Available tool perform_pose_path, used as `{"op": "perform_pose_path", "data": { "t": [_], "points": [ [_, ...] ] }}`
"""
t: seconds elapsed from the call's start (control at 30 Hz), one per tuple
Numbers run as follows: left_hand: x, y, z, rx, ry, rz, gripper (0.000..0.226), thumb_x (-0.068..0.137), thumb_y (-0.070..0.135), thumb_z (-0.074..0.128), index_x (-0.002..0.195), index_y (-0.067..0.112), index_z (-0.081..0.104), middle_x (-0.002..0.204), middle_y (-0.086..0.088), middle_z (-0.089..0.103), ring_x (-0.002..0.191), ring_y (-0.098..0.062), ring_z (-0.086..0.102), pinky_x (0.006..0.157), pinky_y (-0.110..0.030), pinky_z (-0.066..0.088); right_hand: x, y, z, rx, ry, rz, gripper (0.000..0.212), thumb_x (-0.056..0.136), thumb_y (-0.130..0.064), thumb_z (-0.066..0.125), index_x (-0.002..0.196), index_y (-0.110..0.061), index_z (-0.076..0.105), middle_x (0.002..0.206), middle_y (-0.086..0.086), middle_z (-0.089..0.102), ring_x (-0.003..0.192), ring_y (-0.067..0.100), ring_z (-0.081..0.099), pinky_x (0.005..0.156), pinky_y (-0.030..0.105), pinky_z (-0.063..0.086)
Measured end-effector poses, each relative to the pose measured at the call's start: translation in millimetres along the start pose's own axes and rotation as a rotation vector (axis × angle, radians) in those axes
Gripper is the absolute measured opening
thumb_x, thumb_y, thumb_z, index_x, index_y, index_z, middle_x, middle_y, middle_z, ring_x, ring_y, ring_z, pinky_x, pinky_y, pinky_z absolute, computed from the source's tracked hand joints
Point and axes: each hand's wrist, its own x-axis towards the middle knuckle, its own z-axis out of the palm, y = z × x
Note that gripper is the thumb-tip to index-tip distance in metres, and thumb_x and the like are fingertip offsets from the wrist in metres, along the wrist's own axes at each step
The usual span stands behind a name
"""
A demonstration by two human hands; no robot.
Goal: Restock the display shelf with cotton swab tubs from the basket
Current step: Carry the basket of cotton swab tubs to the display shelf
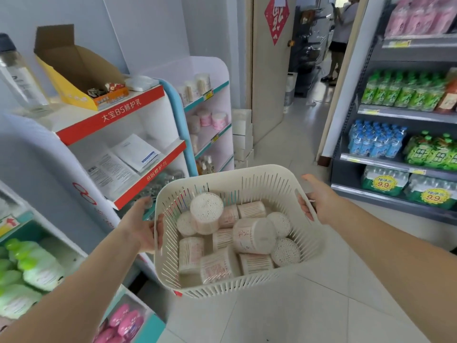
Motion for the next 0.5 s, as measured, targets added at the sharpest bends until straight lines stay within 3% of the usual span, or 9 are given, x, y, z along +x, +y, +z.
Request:
{"op": "perform_pose_path", "data": {
  "t": [0.13, 0.3, 0.4, 0.5],
  "points": [
    [14.8, 24.0, 20.6, 0.003, 0.007, 0.030, 0.049, 0.066, 0.054, 0.065, 0.087, 0.009, 0.063, 0.059, 0.003, 0.059, 0.040, -0.007, 0.051, 0.043, -0.016, 0.046, 23.0, -20.1, 5.9, 0.027, 0.003, -0.008, 0.050, 0.068, -0.058, 0.060, 0.079, -0.010, 0.057, 0.061, 0.004, 0.051, 0.049, 0.016, 0.039, 0.047, 0.026, 0.033],
    [34.1, 37.7, 38.4, -0.022, 0.039, 0.039, 0.051, 0.061, 0.054, 0.067, 0.090, 0.013, 0.062, 0.074, 0.007, 0.057, 0.047, -0.006, 0.050, 0.048, -0.016, 0.046, 58.6, -50.6, 13.5, -0.006, -0.017, -0.017, 0.051, 0.069, -0.059, 0.057, 0.081, -0.009, 0.056, 0.061, 0.004, 0.051, 0.048, 0.016, 0.039, 0.045, 0.027, 0.032],
    [45.7, 38.1, 48.4, -0.066, 0.073, 0.035, 0.049, 0.064, 0.053, 0.067, 0.093, 0.014, 0.063, 0.068, 0.006, 0.055, 0.042, -0.008, 0.049, 0.046, -0.018, 0.047, 84.2, -68.0, 15.9, -0.015, -0.051, -0.022, 0.048, 0.070, -0.057, 0.057, 0.075, -0.010, 0.054, 0.060, 0.004, 0.050, 0.049, 0.016, 0.039, 0.048, 0.028, 0.033],
    [55.8, 37.8, 62.5, -0.125, 0.114, 0.050, 0.056, 0.062, 0.053, 0.068, 0.101, 0.015, 0.066, 0.085, 0.010, 0.059, 0.055, -0.007, 0.051, 0.062, -0.017, 0.048, 113.5, -88.5, 17.3, -0.054, -0.083, -0.016, 0.049, 0.069, -0.058, 0.058, 0.068, -0.010, 0.052, 0.056, 0.004, 0.049, 0.048, 0.017, 0.038, 0.051, 0.027, 0.033]
  ]
}}
